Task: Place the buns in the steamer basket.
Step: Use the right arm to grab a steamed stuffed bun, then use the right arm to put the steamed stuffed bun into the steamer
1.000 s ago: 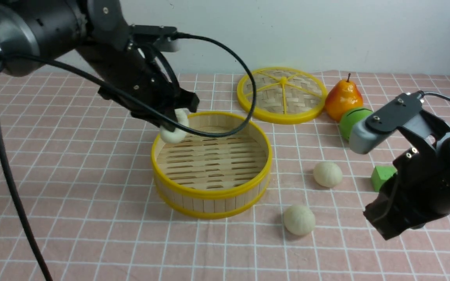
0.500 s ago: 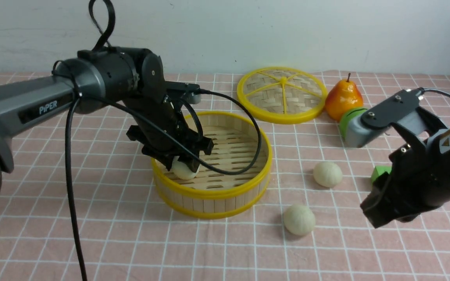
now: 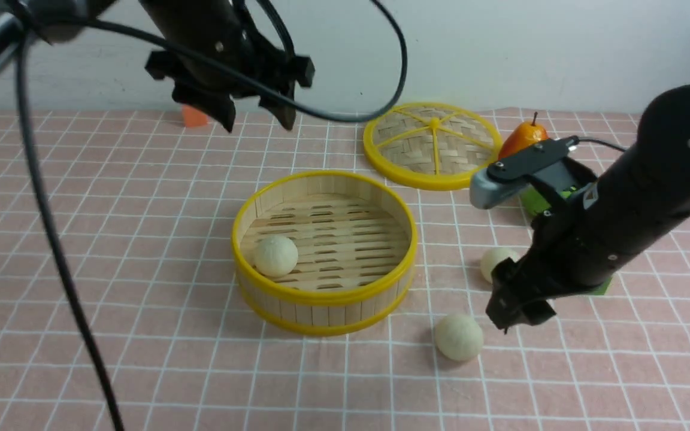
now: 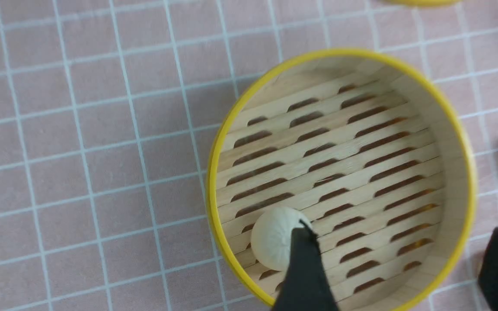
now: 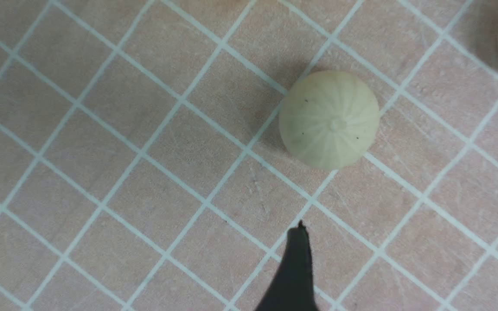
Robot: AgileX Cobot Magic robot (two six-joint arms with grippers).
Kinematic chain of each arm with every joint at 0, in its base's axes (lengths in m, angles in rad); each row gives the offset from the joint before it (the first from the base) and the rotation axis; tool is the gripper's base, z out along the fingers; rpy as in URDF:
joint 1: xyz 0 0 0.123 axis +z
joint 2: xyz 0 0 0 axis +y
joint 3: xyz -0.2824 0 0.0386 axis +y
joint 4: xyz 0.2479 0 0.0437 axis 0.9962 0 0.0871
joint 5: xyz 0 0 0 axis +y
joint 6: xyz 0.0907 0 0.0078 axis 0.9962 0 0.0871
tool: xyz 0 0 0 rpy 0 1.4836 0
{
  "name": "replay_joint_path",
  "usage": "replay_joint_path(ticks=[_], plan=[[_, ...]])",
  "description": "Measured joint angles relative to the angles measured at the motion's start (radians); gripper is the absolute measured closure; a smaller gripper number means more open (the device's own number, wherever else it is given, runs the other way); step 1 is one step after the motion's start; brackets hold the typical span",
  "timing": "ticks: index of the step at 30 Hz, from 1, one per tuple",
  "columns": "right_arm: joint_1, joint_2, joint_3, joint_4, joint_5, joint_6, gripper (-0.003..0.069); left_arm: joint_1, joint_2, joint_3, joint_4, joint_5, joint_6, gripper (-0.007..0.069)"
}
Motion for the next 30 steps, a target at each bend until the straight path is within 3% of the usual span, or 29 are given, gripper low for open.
replay_joint_path(ticks=[9, 12, 15, 18, 19, 20, 23, 24, 30], plan=[[0.077, 0.184, -0.076, -0.028, -0.067, 0.004, 0.0096, 0.000, -0.285, 0.115, 0.012, 0.004, -0.002, 0.0414], [0.085, 0.244, -0.103, -0.077, -0.092, 0.048, 0.0102, 0.000, -0.434, 0.299, 0.031, 0.004, -0.003, 0.0561], [0.085, 0.281, -0.110, -0.104, -0.096, 0.072, 0.0130, 0.000, -0.542, 0.470, 0.039, 0.004, -0.003, 0.0638], [0.085, 0.296, -0.111, -0.106, -0.097, 0.078, 0.0217, 0.000, -0.674, 0.658, 0.041, 0.004, -0.002, 0.0638], [0.086, 0.296, -0.116, -0.106, -0.093, 0.079, 0.0312, 0.000, -0.739, 0.735, 0.042, 0.004, -0.002, 0.0638], [0.086, 0.296, -0.118, -0.106, -0.093, 0.079, 0.0312, 0.000, -0.748, 0.760, 0.042, 0.004, -0.002, 0.0638], [0.087, 0.296, -0.189, -0.105, -0.033, 0.079, 0.0571, 0.000, -0.900, 0.949, 0.046, 0.004, -0.002, 0.0638], [0.088, 0.296, -0.230, -0.103, -0.005, 0.079, 0.0617, 0.000, -0.934, 0.985, 0.046, 0.004, -0.002, 0.0638], [0.142, 0.301, -0.516, -0.078, 0.079, 0.079, 0.0639, 0.000, -1.130, 1.137, 0.047, 0.004, -0.002, 0.0638]])
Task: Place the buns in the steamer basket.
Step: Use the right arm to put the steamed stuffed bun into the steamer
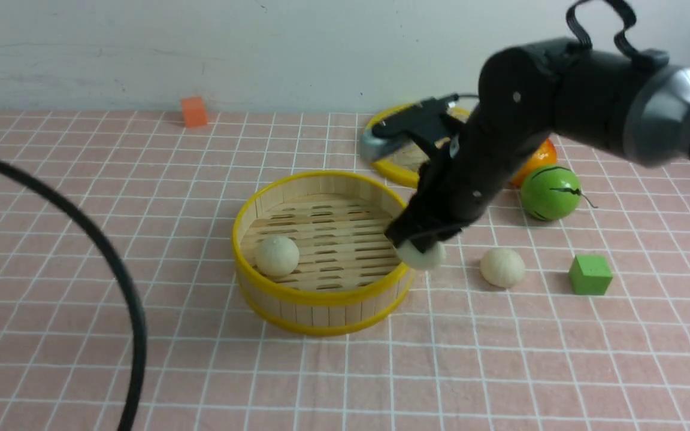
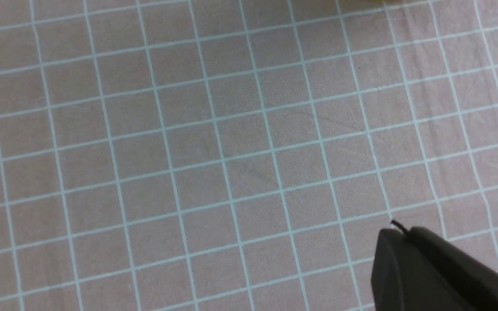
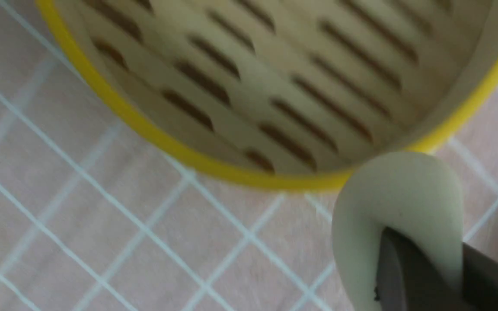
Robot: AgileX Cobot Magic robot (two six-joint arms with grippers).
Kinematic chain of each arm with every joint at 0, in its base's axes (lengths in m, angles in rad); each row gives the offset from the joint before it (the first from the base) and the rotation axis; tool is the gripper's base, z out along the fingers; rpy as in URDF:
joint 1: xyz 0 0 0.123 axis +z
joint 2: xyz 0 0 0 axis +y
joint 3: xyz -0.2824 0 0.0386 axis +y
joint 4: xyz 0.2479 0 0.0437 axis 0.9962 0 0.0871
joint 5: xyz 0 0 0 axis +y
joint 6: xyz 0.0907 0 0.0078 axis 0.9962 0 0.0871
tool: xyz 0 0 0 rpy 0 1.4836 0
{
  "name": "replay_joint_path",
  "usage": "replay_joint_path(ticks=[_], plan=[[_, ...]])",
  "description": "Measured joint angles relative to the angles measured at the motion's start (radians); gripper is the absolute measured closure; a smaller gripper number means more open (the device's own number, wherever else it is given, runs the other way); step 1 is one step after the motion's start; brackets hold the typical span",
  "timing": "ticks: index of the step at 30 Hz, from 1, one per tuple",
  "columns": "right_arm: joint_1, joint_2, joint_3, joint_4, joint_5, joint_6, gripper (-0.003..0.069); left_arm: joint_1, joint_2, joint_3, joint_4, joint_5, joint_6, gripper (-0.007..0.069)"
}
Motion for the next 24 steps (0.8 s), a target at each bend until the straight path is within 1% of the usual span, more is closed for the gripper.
replay_joint_path(ticks=[6, 10, 12, 14, 16, 17, 18, 20, 21, 23, 24], plan=[[0.084, 0.117, -0.197, 0.015, -0.049, 0.000, 0.0624, 0.000, -0.093, 0.015, 0.013, -0.005, 0.000, 0.0638], [0.106, 0.209, -0.236, 0.015, -0.051, 0.000, 0.0592, 0.000, -0.101, 0.015, 0.014, 0.000, 0.000, 0.0638], [0.114, 0.274, -0.249, 0.015, -0.048, 0.000, 0.0535, 0.000, -0.101, 0.016, 0.015, 0.000, 0.000, 0.0638], [0.118, 0.316, -0.254, 0.015, -0.043, 0.000, 0.0463, 0.000, -0.101, 0.016, 0.021, 0.000, 0.000, 0.0638], [0.119, 0.328, -0.255, 0.015, -0.041, 0.003, 0.0369, 0.000, -0.101, 0.016, 0.028, 0.000, 0.000, 0.0638], [0.119, 0.328, -0.255, 0.015, -0.040, 0.004, 0.0360, 0.000, -0.101, 0.016, 0.029, 0.000, 0.000, 0.0638], [0.119, 0.327, -0.266, 0.014, -0.025, 0.015, 0.0289, 0.000, -0.101, 0.016, 0.031, 0.000, 0.000, 0.0638], [0.119, 0.324, -0.290, 0.003, 0.007, 0.034, 0.0205, 0.000, -0.101, 0.016, 0.032, 0.000, 0.000, 0.0638], [0.119, 0.324, -0.293, 0.001, 0.012, 0.034, 0.0205, 0.000, -0.101, 0.016, 0.032, 0.000, 0.000, 0.0638], [0.119, 0.307, -0.347, -0.036, 0.104, 0.052, 0.0109, 0.000, -0.101, 0.016, 0.032, 0.000, 0.000, 0.0638], [0.119, 0.296, -0.370, -0.058, 0.146, 0.054, 0.0083, 0.000, -0.101, 0.016, 0.032, 0.000, 0.000, 0.0638]])
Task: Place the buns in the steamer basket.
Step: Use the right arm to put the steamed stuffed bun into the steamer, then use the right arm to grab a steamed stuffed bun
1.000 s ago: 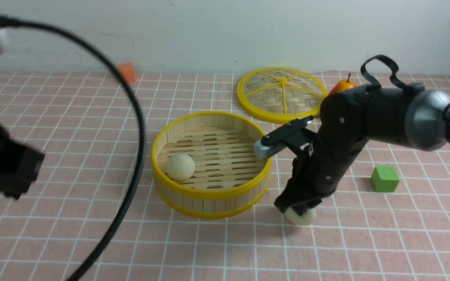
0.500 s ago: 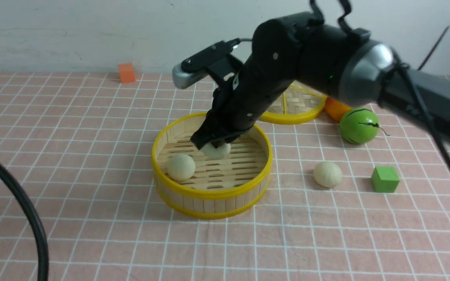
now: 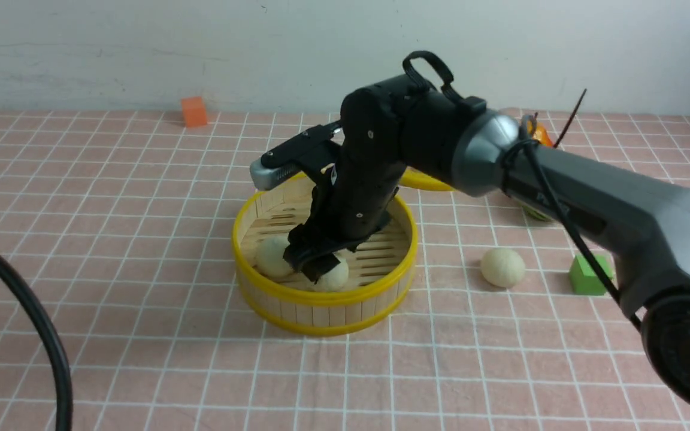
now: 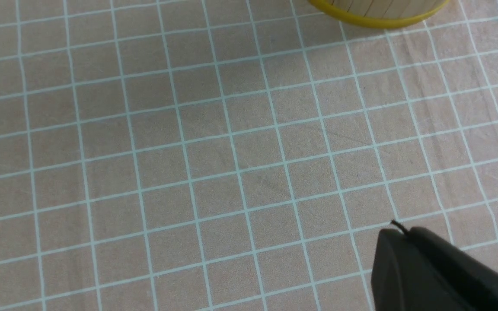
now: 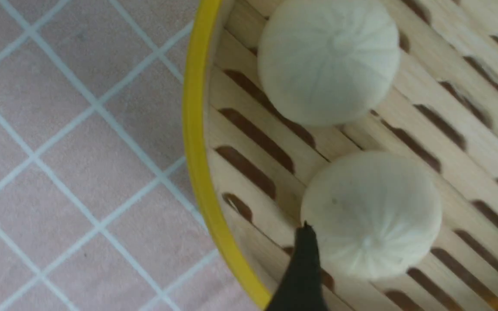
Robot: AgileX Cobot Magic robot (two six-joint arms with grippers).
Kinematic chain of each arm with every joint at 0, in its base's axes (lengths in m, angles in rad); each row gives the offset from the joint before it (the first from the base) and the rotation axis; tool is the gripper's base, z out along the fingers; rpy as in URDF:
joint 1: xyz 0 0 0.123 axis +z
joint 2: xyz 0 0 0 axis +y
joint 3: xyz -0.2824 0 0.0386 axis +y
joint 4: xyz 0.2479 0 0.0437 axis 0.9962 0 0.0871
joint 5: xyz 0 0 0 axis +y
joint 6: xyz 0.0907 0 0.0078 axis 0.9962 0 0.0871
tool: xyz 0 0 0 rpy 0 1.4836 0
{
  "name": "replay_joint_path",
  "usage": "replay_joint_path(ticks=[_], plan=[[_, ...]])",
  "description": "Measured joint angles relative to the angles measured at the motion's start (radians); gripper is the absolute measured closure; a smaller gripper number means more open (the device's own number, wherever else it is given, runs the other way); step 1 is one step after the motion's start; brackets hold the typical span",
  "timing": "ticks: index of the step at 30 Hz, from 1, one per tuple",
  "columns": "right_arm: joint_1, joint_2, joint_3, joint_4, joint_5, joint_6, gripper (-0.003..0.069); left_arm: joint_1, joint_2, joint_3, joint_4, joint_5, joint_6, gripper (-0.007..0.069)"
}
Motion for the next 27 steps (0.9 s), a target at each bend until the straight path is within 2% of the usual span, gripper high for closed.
replay_joint_path(ticks=[4, 9, 12, 17, 20, 22, 27], plan=[[-0.001, -0.059, -0.069, -0.099, 0.113, 0.007, 0.0051, 0.000, 0.000, 0.000, 0.000, 0.000, 0.000, 0.0638], [-0.044, -0.134, -0.056, -0.138, 0.135, 0.038, 0.0087, 0.000, 0.000, 0.000, -0.001, 0.000, 0.000, 0.0638], [-0.114, -0.180, 0.047, -0.132, 0.137, 0.047, 0.0127, 0.000, 0.000, 0.000, -0.001, 0.000, 0.000, 0.0638], [-0.237, -0.201, 0.250, -0.129, 0.134, 0.050, 0.0151, 0.000, 0.000, 0.000, -0.002, 0.000, -0.001, 0.0638], [-0.286, -0.194, 0.348, -0.125, 0.054, 0.061, 0.0153, 0.000, 0.000, 0.000, -0.002, 0.000, -0.001, 0.0638], [-0.330, -0.165, 0.407, -0.122, -0.057, 0.105, 0.0153, 0.000, 0.000, 0.000, -0.004, 0.000, -0.001, 0.0638], [-0.371, -0.091, 0.424, -0.122, -0.175, 0.155, 0.0153, 0.000, 0.000, 0.000, -0.008, 0.000, -0.027, 0.0638]])
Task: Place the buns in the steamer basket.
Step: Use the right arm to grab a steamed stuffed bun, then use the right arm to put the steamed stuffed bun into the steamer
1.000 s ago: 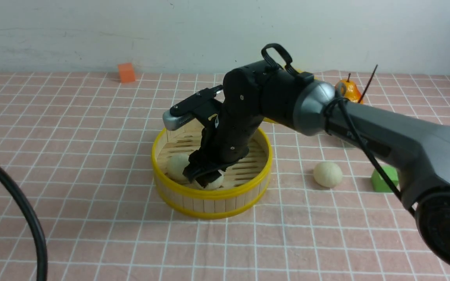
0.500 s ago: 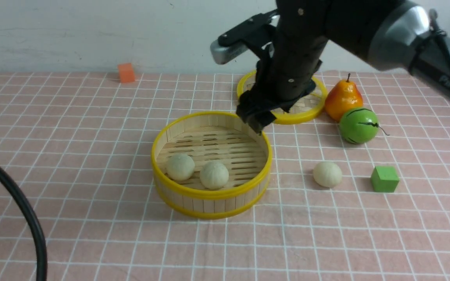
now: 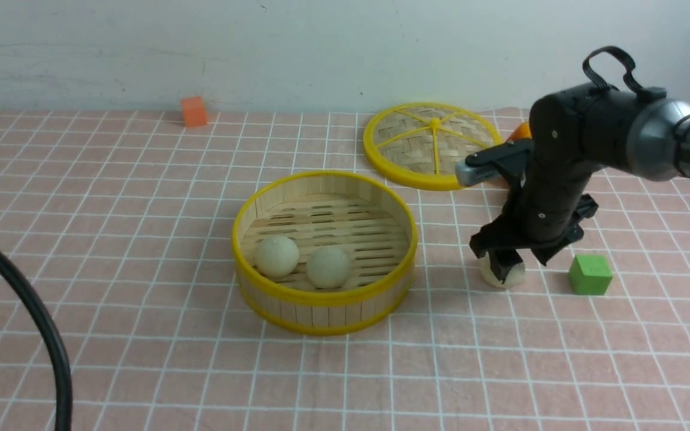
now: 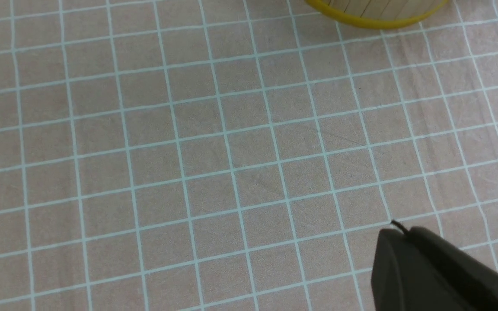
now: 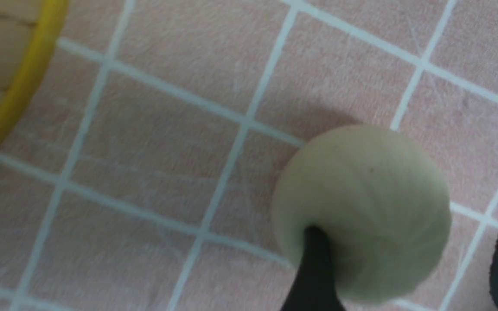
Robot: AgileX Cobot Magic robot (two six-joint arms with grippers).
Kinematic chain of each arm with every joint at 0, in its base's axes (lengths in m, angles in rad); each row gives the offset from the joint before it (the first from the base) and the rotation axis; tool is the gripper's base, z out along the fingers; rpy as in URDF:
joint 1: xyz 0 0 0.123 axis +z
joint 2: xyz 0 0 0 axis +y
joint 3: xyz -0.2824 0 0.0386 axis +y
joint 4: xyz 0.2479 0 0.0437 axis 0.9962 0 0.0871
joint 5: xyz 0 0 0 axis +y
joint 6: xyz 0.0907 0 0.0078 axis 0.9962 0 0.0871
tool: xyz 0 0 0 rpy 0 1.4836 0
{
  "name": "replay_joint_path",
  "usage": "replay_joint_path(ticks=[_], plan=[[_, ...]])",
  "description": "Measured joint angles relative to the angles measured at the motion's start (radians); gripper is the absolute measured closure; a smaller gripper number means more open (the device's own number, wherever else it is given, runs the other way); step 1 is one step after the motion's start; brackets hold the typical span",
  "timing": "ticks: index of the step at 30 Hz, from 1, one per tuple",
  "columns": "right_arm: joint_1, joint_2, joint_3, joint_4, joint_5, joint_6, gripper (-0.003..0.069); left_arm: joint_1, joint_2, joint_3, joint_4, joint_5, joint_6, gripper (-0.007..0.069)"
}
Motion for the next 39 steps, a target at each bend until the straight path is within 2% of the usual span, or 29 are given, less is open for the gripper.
replay_joint_path(ticks=[6, 8, 9, 10, 11, 14, 15, 16, 18, 26, 31, 34, 35, 36, 38, 39], plan=[[0.004, 0.028, 0.000, 0.023, -0.039, -0.006, 0.0169, 0.000, 0.000, 0.000, -0.003, 0.000, -0.020, 0.0638], [0.006, 0.028, 0.000, 0.026, -0.040, -0.014, 0.0192, 0.000, 0.000, 0.000, -0.003, 0.000, -0.021, 0.0638], [0.011, 0.028, 0.000, 0.026, -0.041, -0.020, 0.0246, 0.000, 0.000, 0.000, -0.003, 0.000, -0.022, 0.0638], [0.011, 0.028, 0.000, 0.026, -0.041, -0.020, 0.0246, 0.000, 0.000, 0.000, -0.003, 0.000, -0.022, 0.0638], [0.017, 0.028, -0.007, 0.026, -0.036, -0.026, 0.0319, 0.000, 0.000, 0.000, -0.003, 0.000, -0.022, 0.0638], [0.028, 0.027, -0.030, 0.026, -0.018, -0.026, 0.0467, 0.000, 0.000, 0.000, -0.003, 0.000, -0.023, 0.0638], [0.035, 0.019, -0.054, 0.025, -0.003, -0.026, 0.0561, 0.000, 0.000, 0.000, -0.002, 0.000, -0.023, 0.0638], [0.045, 0.013, -0.072, 0.024, 0.008, -0.026, 0.0610, 0.000, 0.000, 0.000, 0.001, 0.000, -0.024, 0.0638], [0.061, 0.000, -0.100, 0.020, 0.012, -0.026, 0.0641, 0.000, 0.000, 0.000, 0.003, 0.000, -0.024, 0.0638], [0.237, -0.057, -0.258, 0.055, -0.043, -0.043, 0.0645, 0.000, 0.000, 0.000, 0.008, 0.000, -0.024, 0.0637], [0.277, -0.012, -0.258, 0.055, -0.108, -0.064, 0.0624, 0.000, 0.000, 0.000, 0.008, 0.000, -0.024, 0.0637], [0.279, 0.056, -0.258, 0.079, -0.137, -0.064, 0.0539, 0.000, -0.004, 0.035, 0.008, -0.026, -0.024, 0.0637], [0.279, 0.072, -0.258, 0.083, -0.141, -0.064, 0.0487, 0.000, -0.010, 0.055, 0.008, -0.044, -0.024, 0.0637], [0.279, 0.072, -0.258, 0.083, -0.141, -0.064, 0.0477, 0.000, -0.011, 0.060, 0.008, -0.048, -0.024, 0.0637], [0.279, 0.098, -0.257, 0.090, -0.143, -0.062, 0.0342, 0.000, -0.041, 0.130, 0.007, -0.103, -0.024, 0.0637], [0.279, 0.099, -0.257, 0.091, -0.143, -0.061, 0.0331, 0.000, -0.048, 0.136, 0.007, -0.112, -0.024, 0.0637]])
